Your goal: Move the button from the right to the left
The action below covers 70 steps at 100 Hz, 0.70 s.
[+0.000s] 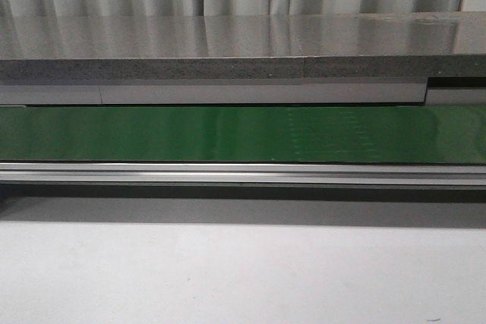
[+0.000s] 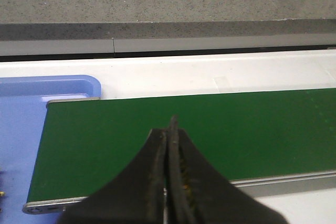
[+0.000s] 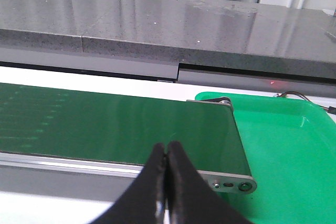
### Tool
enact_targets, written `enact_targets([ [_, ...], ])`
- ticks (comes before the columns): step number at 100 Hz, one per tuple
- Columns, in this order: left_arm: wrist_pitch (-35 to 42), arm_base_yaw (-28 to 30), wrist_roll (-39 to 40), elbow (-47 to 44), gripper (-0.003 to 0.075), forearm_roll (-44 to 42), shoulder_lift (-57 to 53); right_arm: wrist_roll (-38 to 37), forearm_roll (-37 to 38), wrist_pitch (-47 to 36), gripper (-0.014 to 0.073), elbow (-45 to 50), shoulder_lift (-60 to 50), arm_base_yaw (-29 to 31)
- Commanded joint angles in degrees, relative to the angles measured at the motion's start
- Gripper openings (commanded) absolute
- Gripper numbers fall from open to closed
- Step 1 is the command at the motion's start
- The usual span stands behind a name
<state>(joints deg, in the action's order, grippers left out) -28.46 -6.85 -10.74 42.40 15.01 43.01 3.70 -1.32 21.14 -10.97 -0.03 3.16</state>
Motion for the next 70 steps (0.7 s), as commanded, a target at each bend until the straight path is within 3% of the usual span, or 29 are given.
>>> enact_targets([
  [1,7.57,-0.46,0.09,-2.19,-0.0020,1.60,-3.15,0.20,0.63,-4.78,-0.0060,-1.35,0.60,0.09],
  [17,11.34,-0.46,0.09,-7.72,-0.0020,1.60,-7.29,0.20,0.63,-4.78,-0.0060,-1.35,0.60,0.09],
  [31,20.16,-0.46,0.09,-12.83,-0.0020,1.34,-11.16,0.20,0.63,-4.78,-0.0060,-1.35,0.60,0.09],
  [46,30.69,-0.46,1.45,-18.56,-0.0020,-7.21,-15.02,0.20,0.63,-4.78,-0.0060,-1.35,0.60,0.09],
  [70,32.69,1.40,6.93,-27.53,-0.0020,-9.80,-21.63,0.20,0.63,-4.78,-0.0060,-1.35,0.60,0.09],
])
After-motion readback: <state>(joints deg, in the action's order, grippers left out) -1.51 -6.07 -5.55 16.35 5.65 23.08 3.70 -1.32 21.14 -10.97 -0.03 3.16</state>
